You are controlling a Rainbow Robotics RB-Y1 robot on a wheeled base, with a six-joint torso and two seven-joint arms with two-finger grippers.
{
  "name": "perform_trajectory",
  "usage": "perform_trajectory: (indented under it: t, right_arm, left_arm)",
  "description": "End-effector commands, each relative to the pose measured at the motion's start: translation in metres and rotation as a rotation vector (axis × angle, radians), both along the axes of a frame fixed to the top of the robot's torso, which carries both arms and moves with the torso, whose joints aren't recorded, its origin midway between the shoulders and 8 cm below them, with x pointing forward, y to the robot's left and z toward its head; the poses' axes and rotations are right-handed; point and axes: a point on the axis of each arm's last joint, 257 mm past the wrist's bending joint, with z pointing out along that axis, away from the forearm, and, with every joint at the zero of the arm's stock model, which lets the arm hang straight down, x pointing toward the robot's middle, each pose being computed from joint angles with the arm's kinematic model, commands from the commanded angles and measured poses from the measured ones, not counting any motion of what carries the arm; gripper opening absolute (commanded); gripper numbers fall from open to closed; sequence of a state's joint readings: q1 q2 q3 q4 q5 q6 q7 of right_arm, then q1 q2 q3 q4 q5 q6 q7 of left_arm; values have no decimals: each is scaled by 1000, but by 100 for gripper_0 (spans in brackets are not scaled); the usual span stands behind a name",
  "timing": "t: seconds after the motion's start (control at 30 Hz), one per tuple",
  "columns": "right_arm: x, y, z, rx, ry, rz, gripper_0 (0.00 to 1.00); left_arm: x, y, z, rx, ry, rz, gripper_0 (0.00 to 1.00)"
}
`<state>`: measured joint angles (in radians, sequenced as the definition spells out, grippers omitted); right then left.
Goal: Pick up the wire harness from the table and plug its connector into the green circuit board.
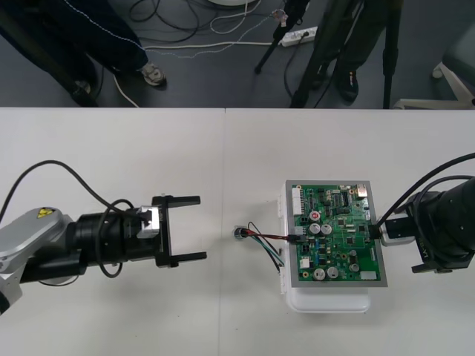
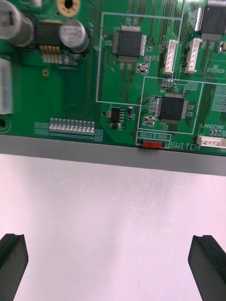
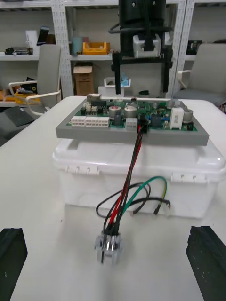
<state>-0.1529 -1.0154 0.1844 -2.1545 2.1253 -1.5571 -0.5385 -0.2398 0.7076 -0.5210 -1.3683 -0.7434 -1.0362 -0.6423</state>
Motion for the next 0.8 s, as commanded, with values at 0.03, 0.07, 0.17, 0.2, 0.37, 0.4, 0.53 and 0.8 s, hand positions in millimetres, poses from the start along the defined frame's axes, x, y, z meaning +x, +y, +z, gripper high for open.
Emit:
perform_trajectory:
  t: [0.03, 0.07, 0.17, 0.2, 0.37, 0.4, 0.53, 0.8]
  right_arm:
    - [3, -13, 19, 2, -29, 34, 100]
    - [3, -12, 21, 22, -21, 33, 100]
    - [2, -9, 26, 81, -2, 63, 100]
    - [2, -8, 28, 104, 5, 75, 100]
    - [-2, 2, 41, 228, 33, 127, 100]
    - [-5, 7, 46, 280, 46, 137, 100]
    - [-10, 19, 64, 407, 66, 170, 100]
    - [-4, 21, 93, 478, 23, 165, 100]
  left_arm:
    - [-8, 43, 14, 61, -73, -29, 100]
    - [-9, 51, 16, 70, -73, -36, 100]
    - [-19, 70, 22, 91, -32, -70, 100]
    - [-23, 79, 24, 100, -14, -82, 100]
    - [-36, 109, 32, 157, 15, -127, 100]
    - [-38, 115, 35, 167, 16, -135, 100]
    - [-47, 132, 44, 198, 25, -164, 100]
    - [-57, 160, 73, 250, 13, -193, 100]
